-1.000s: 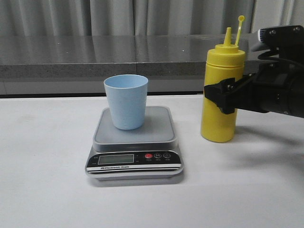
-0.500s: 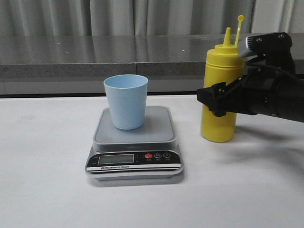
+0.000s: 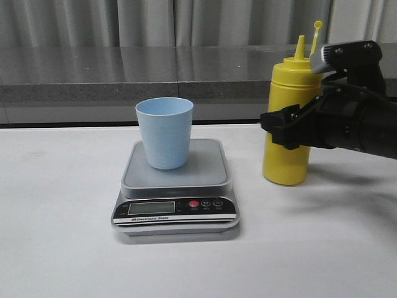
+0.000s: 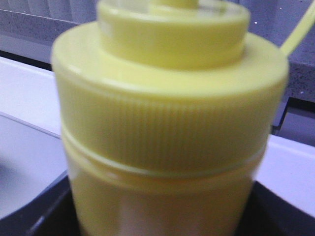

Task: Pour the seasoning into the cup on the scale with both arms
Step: 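Lift the bottle and tilt its nozzle down over the cup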

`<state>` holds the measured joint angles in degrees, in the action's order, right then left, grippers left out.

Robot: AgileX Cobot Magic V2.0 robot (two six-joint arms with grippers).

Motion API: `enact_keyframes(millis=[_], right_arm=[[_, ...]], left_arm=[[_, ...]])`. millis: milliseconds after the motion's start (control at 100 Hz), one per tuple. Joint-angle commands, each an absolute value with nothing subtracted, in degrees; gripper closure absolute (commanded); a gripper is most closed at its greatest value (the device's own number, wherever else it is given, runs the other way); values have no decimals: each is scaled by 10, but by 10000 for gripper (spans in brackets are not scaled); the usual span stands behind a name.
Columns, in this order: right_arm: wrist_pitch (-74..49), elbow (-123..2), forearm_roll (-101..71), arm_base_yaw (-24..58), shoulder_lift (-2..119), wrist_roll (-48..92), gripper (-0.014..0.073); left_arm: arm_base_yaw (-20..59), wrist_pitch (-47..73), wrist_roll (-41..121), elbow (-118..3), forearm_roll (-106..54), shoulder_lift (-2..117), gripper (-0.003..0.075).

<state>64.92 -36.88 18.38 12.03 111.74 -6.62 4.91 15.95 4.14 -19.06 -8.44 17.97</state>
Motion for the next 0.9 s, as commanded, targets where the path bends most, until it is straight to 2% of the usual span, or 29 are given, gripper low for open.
enact_keyframes(millis=[0, 480, 890], right_arm=[[710, -380, 187, 121, 1077, -56, 251], [450, -439, 291, 130, 951, 19, 251], [152, -588, 429, 221, 948, 23, 251]], left_arm=[[48, 120, 42, -206, -86, 184, 740], [48, 120, 42, -206, -86, 184, 740], [48, 120, 42, -206, -86, 184, 740]])
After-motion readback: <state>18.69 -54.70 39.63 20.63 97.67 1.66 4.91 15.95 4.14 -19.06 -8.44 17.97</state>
